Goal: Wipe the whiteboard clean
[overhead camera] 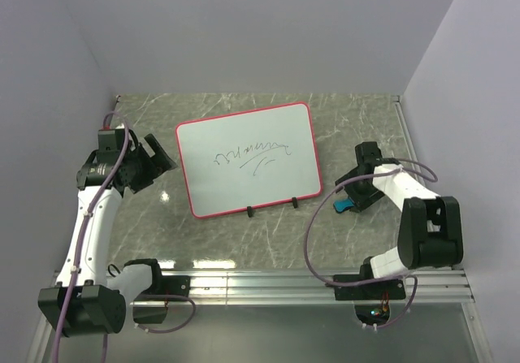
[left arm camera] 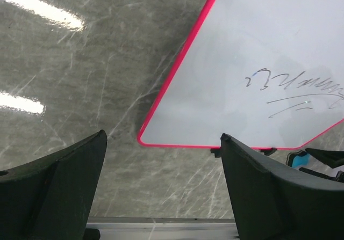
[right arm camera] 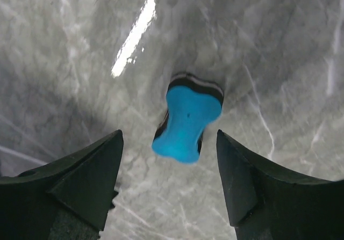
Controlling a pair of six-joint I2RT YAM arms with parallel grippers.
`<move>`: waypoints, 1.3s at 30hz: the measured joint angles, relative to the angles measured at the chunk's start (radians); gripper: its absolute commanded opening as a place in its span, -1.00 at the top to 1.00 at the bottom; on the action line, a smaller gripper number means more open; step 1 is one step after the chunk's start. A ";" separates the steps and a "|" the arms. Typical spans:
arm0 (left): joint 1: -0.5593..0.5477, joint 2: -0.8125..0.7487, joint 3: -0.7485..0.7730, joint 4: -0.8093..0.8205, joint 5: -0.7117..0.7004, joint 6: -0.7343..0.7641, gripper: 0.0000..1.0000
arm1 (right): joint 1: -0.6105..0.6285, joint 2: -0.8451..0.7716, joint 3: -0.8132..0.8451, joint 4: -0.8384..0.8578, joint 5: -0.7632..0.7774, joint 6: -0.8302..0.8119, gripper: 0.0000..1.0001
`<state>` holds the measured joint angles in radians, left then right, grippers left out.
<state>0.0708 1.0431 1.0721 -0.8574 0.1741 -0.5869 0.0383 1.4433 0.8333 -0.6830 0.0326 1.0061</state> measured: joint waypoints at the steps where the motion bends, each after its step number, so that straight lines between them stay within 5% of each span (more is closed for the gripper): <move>1: 0.000 0.000 -0.005 -0.004 -0.005 0.000 -0.82 | -0.001 0.013 0.000 0.007 0.002 -0.002 -0.50; 5: 0.000 0.000 -0.012 -0.022 -0.018 0.000 -0.78 | -0.006 0.082 0.000 0.027 0.013 -0.010 -0.33; 14: 0.000 0.007 -0.012 -0.021 -0.021 -0.005 -0.79 | -0.016 0.119 0.020 0.032 0.035 -0.056 0.51; 21: 0.000 0.055 -0.012 0.042 0.019 0.009 -0.47 | -0.020 0.109 0.043 0.006 0.054 -0.105 1.00; 23: 0.000 0.068 -0.012 0.071 0.028 0.028 -0.31 | -0.021 0.085 0.050 -0.012 0.056 -0.117 1.00; 29: 0.000 0.090 -0.012 0.172 0.066 0.076 -0.32 | -0.023 -0.045 0.106 -0.090 0.069 -0.163 1.00; 39: 0.006 0.123 -0.102 0.481 0.272 0.130 -0.74 | -0.026 -0.308 0.156 -0.240 0.078 -0.203 1.00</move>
<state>0.0765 1.1664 0.9703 -0.3767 0.4458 -0.4572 0.0124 1.1351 0.9890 -0.9234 0.1108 0.8032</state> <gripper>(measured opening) 0.865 0.369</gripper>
